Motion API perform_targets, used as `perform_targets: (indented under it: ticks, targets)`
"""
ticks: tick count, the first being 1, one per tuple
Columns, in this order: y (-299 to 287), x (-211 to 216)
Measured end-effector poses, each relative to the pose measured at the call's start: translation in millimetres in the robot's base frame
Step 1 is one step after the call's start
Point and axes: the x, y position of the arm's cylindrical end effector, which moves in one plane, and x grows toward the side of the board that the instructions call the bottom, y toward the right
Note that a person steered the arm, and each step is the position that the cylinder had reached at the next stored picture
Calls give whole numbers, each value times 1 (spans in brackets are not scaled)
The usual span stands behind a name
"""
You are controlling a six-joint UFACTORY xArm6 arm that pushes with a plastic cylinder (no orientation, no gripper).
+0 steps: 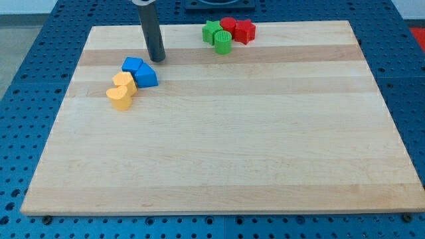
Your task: Push blue cube into blue triangle
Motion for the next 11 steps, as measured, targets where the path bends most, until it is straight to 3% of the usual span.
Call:
perform_targets:
  ticks: [2, 5, 6, 11]
  targets:
    - [-11, -9]
    - [-80, 1]
    - [-81, 23]
    - [-78, 47]
